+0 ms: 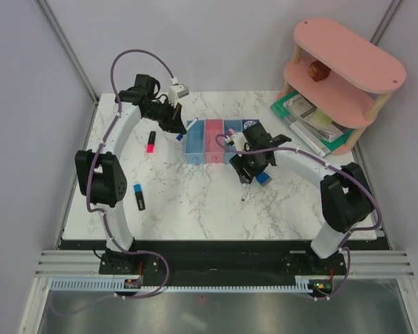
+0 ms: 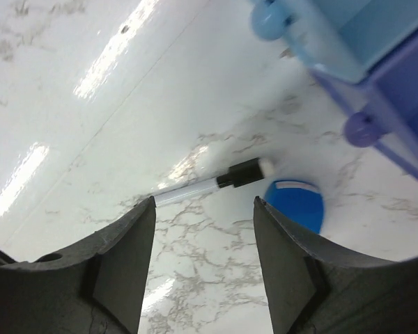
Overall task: Sort the stationery into containers
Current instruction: Place the pen in the storage box.
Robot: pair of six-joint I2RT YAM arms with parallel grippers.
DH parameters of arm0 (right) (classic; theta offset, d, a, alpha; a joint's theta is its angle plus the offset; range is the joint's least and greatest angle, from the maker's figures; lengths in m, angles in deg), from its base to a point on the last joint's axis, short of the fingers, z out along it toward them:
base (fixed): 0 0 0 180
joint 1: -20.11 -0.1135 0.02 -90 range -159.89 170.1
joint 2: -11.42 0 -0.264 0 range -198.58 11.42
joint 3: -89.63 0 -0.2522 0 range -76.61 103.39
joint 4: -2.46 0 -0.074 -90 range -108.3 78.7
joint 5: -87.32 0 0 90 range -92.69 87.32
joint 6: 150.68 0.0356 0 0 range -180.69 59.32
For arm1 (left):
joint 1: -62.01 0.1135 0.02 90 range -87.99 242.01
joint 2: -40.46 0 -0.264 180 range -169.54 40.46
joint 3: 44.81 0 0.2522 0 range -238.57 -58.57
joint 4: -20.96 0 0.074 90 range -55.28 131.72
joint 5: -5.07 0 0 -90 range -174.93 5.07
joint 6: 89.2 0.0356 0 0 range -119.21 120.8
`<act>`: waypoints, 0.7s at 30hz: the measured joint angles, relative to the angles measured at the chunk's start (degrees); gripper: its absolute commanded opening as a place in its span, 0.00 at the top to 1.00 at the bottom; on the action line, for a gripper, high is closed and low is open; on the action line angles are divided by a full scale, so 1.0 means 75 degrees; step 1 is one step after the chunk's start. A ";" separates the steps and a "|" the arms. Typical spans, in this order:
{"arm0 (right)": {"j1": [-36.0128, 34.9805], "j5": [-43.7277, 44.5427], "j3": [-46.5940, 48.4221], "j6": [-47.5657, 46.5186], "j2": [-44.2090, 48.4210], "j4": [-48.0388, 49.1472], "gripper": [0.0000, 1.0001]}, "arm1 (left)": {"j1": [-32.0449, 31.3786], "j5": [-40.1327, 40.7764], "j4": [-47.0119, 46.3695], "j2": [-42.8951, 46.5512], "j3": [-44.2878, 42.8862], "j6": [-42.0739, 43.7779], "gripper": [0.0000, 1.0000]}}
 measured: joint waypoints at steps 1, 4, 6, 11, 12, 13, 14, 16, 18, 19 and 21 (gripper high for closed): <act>-0.0087 -0.0023 -0.0128 0.0026 0.0000 -0.0044 0.35 | -0.0067 -0.0102 -0.0175 -0.0093 -0.0140 -0.0367 0.98; -0.0201 -0.0050 -0.0227 0.0058 0.0000 -0.0070 0.35 | -0.0277 -0.0262 -0.0699 -0.0455 -0.0417 -0.1253 0.98; -0.0187 -0.0044 -0.0227 0.0082 0.0003 -0.0026 0.35 | -0.0414 -0.0309 -0.1005 -0.0758 -0.0516 -0.1746 0.98; -0.0166 -0.0035 -0.0428 0.0163 0.0029 0.0146 0.36 | -0.0618 -0.0294 -0.1466 -0.1428 -0.0574 -0.2495 0.98; -0.0166 -0.0032 -0.0487 0.0172 0.0035 0.0160 0.36 | -0.0632 -0.0256 -0.1518 -0.1530 -0.0574 -0.2594 0.98; -0.0166 -0.0035 -0.0568 0.0187 0.0044 0.0163 0.36 | -0.0632 -0.0187 -0.1591 -0.1591 -0.0548 -0.2699 0.98; -0.0166 -0.0032 -0.0627 0.0192 0.0047 0.0160 0.36 | -0.0629 -0.0131 -0.1652 -0.1612 -0.0525 -0.2777 0.98; -0.0166 -0.0035 -0.0705 0.0216 0.0047 0.0160 0.36 | -0.0612 -0.0082 -0.1851 -0.1603 -0.0417 -0.2929 0.98; -0.0166 -0.0041 -0.0781 0.0239 0.0047 0.0157 0.36 | -0.0595 0.0026 -0.2084 -0.1597 -0.0277 -0.3089 0.98; -0.0166 -0.0041 -0.0816 0.0245 0.0047 0.0169 0.36 | -0.0595 0.0082 -0.2148 -0.1594 -0.0210 -0.3150 0.98; -0.0169 -0.0038 -0.0868 0.0251 0.0047 0.0187 0.36 | -0.0595 0.0204 -0.2299 -0.1597 -0.0023 -0.3293 0.98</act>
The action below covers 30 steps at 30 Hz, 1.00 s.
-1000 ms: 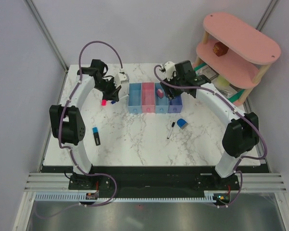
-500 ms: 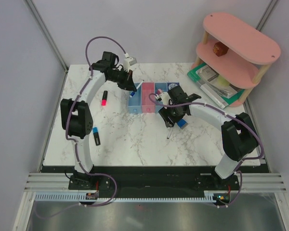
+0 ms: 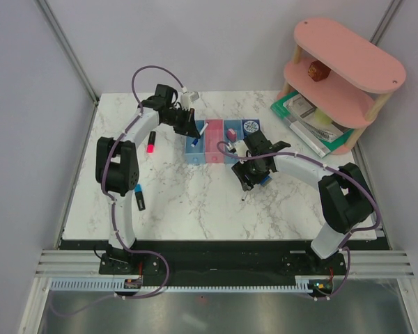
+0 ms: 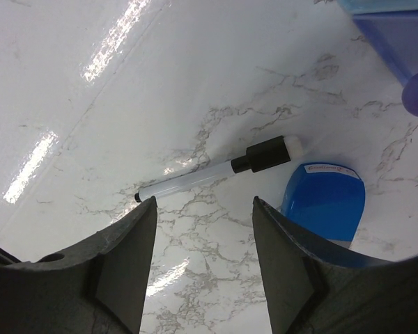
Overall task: Sort the stationery into containers
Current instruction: Place the pen in the storage box.
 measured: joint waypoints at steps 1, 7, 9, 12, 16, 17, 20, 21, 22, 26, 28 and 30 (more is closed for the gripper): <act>0.0003 0.0003 -0.0012 0.0006 0.0000 0.0006 0.36 | 0.0000 0.0070 -0.0064 0.0000 0.0087 -0.0052 0.98; 0.0003 0.0050 -0.0015 0.0085 -0.0079 0.0108 0.37 | 0.0000 0.0262 -0.0326 0.0000 0.0303 -0.0370 0.98; 0.0000 0.0061 -0.0012 0.0117 -0.0181 0.0143 0.37 | 0.0000 0.0300 -0.0414 0.0000 0.0303 -0.0446 0.98; 0.0000 0.0082 0.0015 0.0169 -0.0466 0.0172 0.37 | 0.0000 0.0405 -0.0542 0.0003 0.0309 -0.0533 0.98; 0.0000 0.0119 0.0122 0.0262 -0.0781 0.0172 0.38 | 0.0000 0.0478 -0.0729 0.0000 0.0364 -0.0685 0.98; 0.0003 0.0143 0.0169 0.0274 -0.0807 0.0201 0.38 | 0.0000 0.0478 -0.0781 0.0003 0.0396 -0.0737 0.98; 0.0000 0.0198 0.0256 0.0318 -0.0901 0.0233 0.38 | 0.0000 0.0484 -0.0848 0.0000 0.0495 -0.0848 0.98; 0.0003 0.0216 0.0291 0.0329 -0.0933 0.0213 0.38 | 0.0000 0.0501 -0.0883 0.0003 0.0533 -0.0877 0.98; 0.0003 0.0221 0.0321 0.0338 -0.0947 0.0230 0.38 | 0.0000 0.0522 -0.0927 0.0003 0.0571 -0.0903 0.98; 0.0000 0.0294 0.0498 0.0402 -0.1090 0.0224 0.39 | 0.0000 0.0679 -0.0997 0.0000 0.0653 -0.1035 0.98; 0.0000 0.0373 0.0606 0.0443 -0.1180 0.0230 0.39 | 0.0000 0.0711 -0.1037 0.0000 0.0676 -0.1087 0.98; 0.0000 0.0425 0.0664 0.0460 -0.1233 0.0251 0.41 | 0.0000 0.0758 -0.1081 0.0000 0.0682 -0.1148 0.98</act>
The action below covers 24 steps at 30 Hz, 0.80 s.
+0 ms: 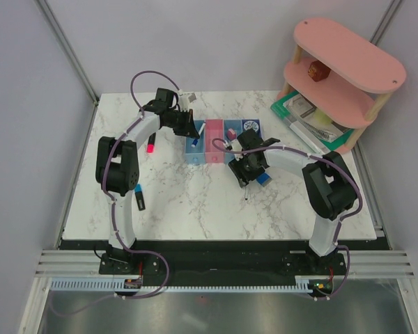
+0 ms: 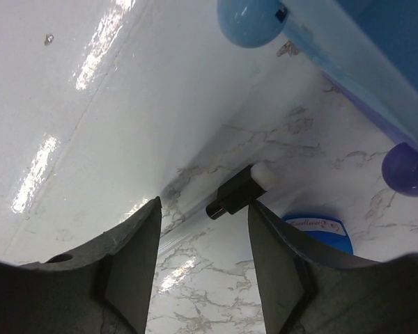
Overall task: Sort the stationery into containers
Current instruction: Place the pen in the storage box.
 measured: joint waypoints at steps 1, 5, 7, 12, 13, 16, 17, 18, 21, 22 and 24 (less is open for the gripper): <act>0.0000 0.0015 0.0032 0.0012 -0.0029 -0.0003 0.41 | 0.0000 0.0023 -0.0038 0.0000 0.0000 -0.0023 0.98; -0.0003 0.0108 0.0114 0.0047 -0.0093 0.0009 0.45 | 0.0000 0.0146 -0.0082 0.0003 0.0023 -0.0082 0.98; -0.0015 0.0140 0.0119 0.0052 -0.0099 0.0012 0.48 | 0.0000 0.0192 -0.0087 0.0000 0.0044 -0.0087 0.95; -0.0067 0.0187 0.0119 0.0052 -0.0102 0.0015 0.53 | 0.0000 0.0303 -0.0090 0.0000 0.0073 -0.0099 0.86; -0.0090 0.0195 0.0119 0.0052 -0.0105 0.0015 0.54 | 0.0000 0.0312 -0.0087 0.0000 0.0079 -0.0111 0.85; -0.0157 0.0210 0.0119 0.0041 -0.0105 0.0015 0.62 | 0.0000 0.0315 -0.0090 0.0003 0.0079 -0.0131 0.79; -0.0175 0.0213 0.0119 0.0035 -0.0105 0.0012 0.64 | 0.0000 0.0318 -0.0093 0.0000 0.0079 -0.0137 0.77; -0.0192 0.0227 0.0119 0.0044 -0.0105 0.0015 0.66 | 0.0000 0.0315 -0.0093 0.0000 0.0082 -0.0137 0.76; -0.0239 0.0256 0.0119 0.0038 -0.0105 0.0015 0.74 | 0.0000 0.0315 -0.0093 0.0003 0.0082 -0.0137 0.73; -0.0251 0.0262 0.0117 0.0023 -0.0105 0.0015 0.76 | 0.0000 0.0315 -0.0093 0.0000 0.0082 -0.0140 0.72; -0.0265 0.0277 0.0114 0.0003 -0.0105 0.0015 0.80 | 0.0000 0.0312 -0.0093 0.0000 0.0082 -0.0137 0.69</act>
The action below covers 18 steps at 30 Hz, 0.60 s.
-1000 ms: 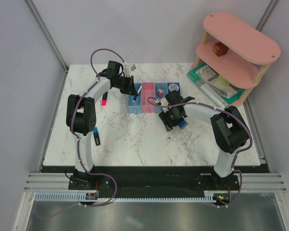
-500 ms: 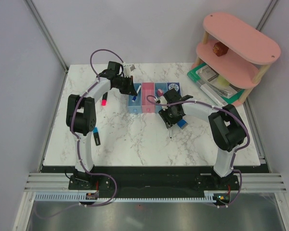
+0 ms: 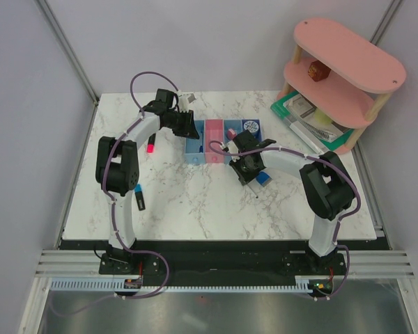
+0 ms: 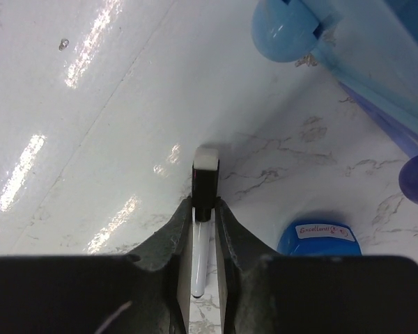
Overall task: Sort the stationery into containers
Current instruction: Place the pen in the storage box, then pick up the pen from the center of the board.
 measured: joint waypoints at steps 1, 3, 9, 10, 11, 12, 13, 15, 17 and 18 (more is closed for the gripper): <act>0.0000 0.0015 0.0000 -0.0003 0.0000 0.0000 0.81 | 0.0000 0.0000 0.0000 0.0000 0.0000 0.0000 0.68; -0.0015 0.0029 -0.0003 -0.0015 0.0006 -0.0003 0.82 | 0.0000 -0.0003 0.0000 0.0000 0.0000 0.0000 0.66; -0.0050 0.0020 -0.0003 -0.0035 0.0050 -0.0015 0.83 | 0.0012 -0.0058 0.0006 0.0009 0.0000 0.0000 0.65; -0.0050 -0.0003 -0.0003 -0.0050 0.0079 -0.0038 0.83 | 0.0023 -0.0079 0.0015 0.0020 0.0000 0.0006 0.65; -0.0050 -0.0044 -0.0003 -0.0076 0.0125 -0.0064 0.83 | 0.0029 -0.0125 0.0035 0.0047 0.0000 0.0012 0.65; -0.0050 -0.0087 0.0000 -0.0093 0.0175 -0.0090 0.83 | 0.0029 -0.0181 0.0052 0.0090 0.0000 0.0023 0.65; -0.0050 -0.0192 0.0003 -0.0131 0.0245 -0.0134 0.83 | 0.0029 -0.0254 0.0085 0.0163 0.0003 0.0082 0.65; -0.0050 -0.0423 0.0061 -0.0210 0.0417 -0.0274 0.83 | 0.0044 -0.0443 0.0119 0.0391 0.0006 0.0239 0.65; -0.0050 -0.0746 0.0207 -0.0274 0.0615 -0.0420 0.83 | 0.0047 -0.0659 0.0149 0.0769 0.0061 0.0475 0.66; -0.0050 -0.0912 0.0318 -0.0294 0.0717 -0.0493 0.83 | 0.0044 -0.0772 0.0169 0.0991 0.0108 0.0600 0.66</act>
